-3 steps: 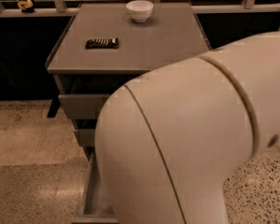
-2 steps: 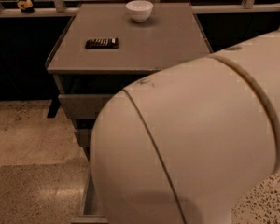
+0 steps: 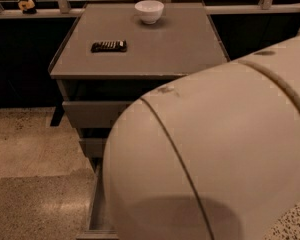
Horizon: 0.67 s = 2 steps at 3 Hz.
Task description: Pick sponge from bottom drawer and place on counter
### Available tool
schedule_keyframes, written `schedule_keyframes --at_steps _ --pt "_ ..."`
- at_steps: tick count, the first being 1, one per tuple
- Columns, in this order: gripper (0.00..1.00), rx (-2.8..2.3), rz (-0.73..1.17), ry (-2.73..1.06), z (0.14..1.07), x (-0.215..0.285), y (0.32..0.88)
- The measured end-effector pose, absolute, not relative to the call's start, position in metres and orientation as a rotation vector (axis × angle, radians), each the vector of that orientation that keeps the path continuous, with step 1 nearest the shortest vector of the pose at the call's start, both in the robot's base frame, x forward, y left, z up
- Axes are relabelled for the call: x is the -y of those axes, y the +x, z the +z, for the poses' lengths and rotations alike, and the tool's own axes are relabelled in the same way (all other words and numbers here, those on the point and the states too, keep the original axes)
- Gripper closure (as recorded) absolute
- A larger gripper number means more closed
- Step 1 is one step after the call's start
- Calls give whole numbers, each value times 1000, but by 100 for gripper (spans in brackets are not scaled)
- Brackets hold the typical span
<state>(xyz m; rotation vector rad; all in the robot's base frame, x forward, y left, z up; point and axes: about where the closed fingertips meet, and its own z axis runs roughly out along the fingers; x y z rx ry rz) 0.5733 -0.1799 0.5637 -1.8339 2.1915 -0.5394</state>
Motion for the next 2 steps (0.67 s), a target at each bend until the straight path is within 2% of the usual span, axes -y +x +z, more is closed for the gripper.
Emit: schedule_keyframes --at_steps 2 --pt "100 -1936 -730 -1993 663 142 612"
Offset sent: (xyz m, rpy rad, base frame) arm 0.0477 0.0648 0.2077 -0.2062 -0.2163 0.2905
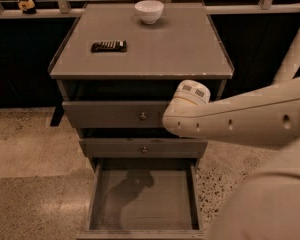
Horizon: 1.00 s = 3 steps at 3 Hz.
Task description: Pick sponge from bottom drawer and place on counter
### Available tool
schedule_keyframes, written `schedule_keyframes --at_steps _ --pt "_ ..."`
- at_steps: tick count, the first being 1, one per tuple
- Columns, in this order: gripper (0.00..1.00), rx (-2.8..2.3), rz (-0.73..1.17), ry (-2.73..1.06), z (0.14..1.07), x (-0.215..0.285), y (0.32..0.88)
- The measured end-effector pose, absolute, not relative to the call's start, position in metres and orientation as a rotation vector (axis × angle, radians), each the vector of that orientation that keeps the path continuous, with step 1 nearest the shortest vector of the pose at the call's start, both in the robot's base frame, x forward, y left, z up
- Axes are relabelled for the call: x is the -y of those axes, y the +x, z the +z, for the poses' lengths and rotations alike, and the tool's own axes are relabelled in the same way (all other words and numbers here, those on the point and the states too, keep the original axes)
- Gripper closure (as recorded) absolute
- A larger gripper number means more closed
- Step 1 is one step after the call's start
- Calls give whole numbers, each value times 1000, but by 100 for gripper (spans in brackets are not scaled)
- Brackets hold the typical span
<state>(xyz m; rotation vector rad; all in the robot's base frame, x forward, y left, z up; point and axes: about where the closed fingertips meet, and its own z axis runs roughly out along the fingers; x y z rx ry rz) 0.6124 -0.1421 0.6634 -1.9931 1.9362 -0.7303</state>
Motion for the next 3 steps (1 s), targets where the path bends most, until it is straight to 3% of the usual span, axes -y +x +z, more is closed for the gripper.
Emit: schedule_keyframes --at_steps 3 --pt "100 -1957 -813 -1945 699 166 596"
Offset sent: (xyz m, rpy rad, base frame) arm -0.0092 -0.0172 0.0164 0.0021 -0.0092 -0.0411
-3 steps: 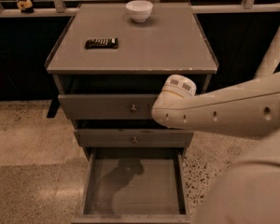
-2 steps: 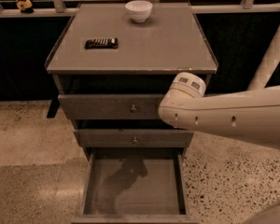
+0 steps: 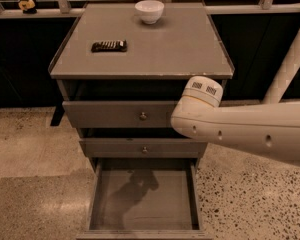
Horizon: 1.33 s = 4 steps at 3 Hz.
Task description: Pick sponge from bottom drawer and place on counter
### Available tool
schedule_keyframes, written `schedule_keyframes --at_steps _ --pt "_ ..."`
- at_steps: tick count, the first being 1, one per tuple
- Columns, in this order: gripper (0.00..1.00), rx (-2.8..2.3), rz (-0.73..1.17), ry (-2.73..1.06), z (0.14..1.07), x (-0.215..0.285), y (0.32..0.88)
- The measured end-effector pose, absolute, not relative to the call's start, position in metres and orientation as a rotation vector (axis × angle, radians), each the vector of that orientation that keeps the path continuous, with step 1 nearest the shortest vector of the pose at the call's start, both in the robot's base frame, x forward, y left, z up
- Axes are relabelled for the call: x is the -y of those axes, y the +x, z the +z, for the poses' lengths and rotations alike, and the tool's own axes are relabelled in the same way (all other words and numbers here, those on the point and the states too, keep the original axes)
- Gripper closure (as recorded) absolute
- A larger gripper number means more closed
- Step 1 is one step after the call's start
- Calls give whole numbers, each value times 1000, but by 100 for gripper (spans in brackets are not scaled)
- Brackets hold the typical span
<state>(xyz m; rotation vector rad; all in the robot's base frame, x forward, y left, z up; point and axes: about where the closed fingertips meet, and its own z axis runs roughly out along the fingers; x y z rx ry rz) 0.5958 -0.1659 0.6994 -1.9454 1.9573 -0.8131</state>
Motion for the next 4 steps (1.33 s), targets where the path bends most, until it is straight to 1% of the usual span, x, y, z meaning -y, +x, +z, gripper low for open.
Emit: schedule_keyframes --at_steps 1,2,4 --pt "100 -1850 -1002 -1918 757 174 585" --pt "100 -1796 -1054 -1945 774 156 581" --pt "100 -1774 -1026 -1986 767 152 588"
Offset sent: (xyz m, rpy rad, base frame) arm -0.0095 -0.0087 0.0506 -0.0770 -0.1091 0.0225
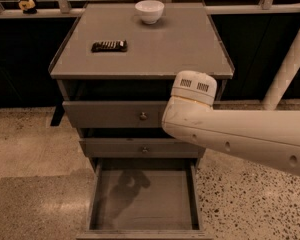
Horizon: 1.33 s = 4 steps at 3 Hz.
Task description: Pick sponge from bottom drawer and place on counter
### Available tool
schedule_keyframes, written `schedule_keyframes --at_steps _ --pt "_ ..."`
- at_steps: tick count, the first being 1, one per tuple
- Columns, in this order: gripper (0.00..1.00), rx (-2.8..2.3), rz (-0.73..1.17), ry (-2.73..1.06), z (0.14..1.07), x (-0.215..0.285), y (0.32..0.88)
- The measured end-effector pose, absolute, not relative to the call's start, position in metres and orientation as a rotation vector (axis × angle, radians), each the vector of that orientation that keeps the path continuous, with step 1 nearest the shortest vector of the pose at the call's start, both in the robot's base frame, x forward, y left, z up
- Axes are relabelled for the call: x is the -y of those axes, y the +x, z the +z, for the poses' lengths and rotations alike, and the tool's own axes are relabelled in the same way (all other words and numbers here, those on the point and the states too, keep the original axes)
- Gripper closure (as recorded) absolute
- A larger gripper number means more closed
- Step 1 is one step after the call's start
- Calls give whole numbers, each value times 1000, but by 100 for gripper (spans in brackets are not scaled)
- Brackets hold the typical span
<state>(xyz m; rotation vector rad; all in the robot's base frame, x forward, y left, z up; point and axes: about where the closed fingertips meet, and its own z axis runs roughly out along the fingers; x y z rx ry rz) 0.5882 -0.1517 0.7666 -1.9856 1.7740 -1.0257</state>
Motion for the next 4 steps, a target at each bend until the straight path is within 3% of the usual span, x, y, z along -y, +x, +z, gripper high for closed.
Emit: schedule_keyframes --at_steps 3,4 --pt "100 -1273 -1160 -2055 880 56 715" --pt "100 -1278 -1158 -2053 879 58 715"
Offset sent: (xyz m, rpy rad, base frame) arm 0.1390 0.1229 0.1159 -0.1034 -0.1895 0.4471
